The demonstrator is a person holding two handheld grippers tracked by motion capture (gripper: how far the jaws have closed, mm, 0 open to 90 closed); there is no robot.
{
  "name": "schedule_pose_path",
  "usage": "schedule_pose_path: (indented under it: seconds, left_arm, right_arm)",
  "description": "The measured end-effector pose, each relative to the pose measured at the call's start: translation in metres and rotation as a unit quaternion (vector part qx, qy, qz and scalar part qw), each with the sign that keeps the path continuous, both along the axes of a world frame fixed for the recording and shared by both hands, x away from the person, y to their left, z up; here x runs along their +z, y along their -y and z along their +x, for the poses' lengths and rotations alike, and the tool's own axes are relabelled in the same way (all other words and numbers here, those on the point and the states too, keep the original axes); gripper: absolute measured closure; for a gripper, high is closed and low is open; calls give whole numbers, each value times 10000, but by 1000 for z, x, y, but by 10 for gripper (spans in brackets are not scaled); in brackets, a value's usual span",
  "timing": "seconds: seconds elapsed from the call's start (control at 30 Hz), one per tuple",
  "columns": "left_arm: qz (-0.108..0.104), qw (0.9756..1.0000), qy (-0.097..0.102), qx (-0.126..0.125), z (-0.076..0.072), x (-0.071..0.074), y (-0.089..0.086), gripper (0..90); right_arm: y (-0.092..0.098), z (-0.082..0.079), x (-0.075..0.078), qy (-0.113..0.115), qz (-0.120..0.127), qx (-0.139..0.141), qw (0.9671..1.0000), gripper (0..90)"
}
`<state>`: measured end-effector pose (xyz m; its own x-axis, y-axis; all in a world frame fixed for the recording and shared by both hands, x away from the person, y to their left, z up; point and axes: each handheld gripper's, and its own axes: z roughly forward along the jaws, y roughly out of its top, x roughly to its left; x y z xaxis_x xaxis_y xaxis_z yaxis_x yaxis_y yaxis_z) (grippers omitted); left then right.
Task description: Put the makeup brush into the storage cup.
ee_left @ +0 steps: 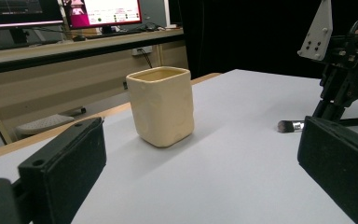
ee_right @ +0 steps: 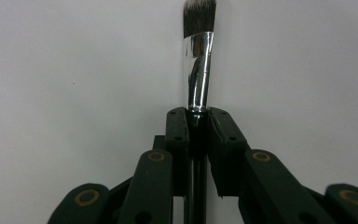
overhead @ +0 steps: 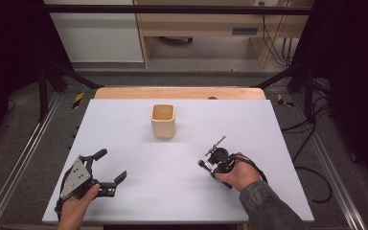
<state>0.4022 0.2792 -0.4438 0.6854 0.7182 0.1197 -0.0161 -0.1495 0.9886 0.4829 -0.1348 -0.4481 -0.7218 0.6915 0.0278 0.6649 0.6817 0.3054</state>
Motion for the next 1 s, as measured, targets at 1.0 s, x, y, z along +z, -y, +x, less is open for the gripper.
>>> schedule_pose_path:
  seconds: [1.0]
  left_arm:
    - [53,10000,-12,-41,0,-1,3,8]
  right_arm:
    - [15,-5,22,620,945,-150,9935,794]
